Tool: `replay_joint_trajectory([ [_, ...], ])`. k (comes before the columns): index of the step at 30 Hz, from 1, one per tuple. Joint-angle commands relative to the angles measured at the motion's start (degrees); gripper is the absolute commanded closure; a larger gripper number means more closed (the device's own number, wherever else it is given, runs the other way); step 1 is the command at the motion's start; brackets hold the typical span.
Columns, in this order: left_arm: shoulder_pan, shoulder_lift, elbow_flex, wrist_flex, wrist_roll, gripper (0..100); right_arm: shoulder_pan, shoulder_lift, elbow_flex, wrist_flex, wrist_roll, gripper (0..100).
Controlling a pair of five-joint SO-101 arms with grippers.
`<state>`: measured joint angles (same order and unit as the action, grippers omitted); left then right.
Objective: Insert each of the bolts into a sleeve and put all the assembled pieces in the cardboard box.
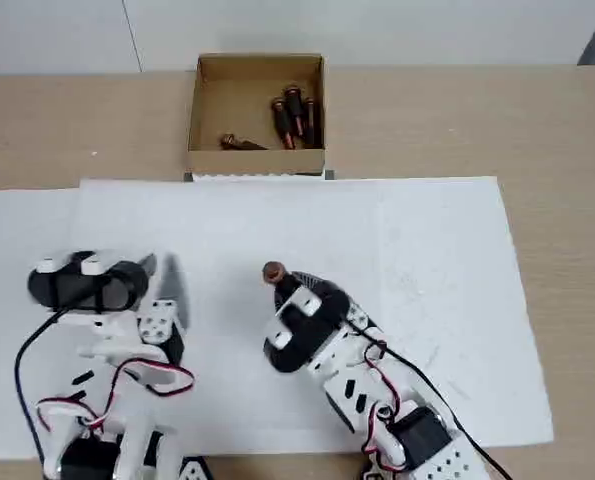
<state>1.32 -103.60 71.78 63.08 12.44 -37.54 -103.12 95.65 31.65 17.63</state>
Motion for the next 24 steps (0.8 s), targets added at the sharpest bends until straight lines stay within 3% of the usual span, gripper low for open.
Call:
replay_joint_trajectory([
  [1, -3.1, -0.5, 2.0, 0.4, -1.5, 100, 2.6, -0.7, 0.8, -0.3, -1.7, 99.6],
  [10, -5.5, -0.5, 15.3, -0.1, -11.4, 99, 10.8, -0.7, 0.8, -0.1, -5.8, 99.6],
  [17, -5.3, -0.5, 20.0, -0.1, -11.8, 99, 15.7, -0.7, 0.6, -0.3, -12.6, 99.6],
  [24, -5.3, -0.6, 21.1, -0.6, -11.6, 99, 16.0, -0.5, -4.4, 0.0, -18.4, 99.6],
])
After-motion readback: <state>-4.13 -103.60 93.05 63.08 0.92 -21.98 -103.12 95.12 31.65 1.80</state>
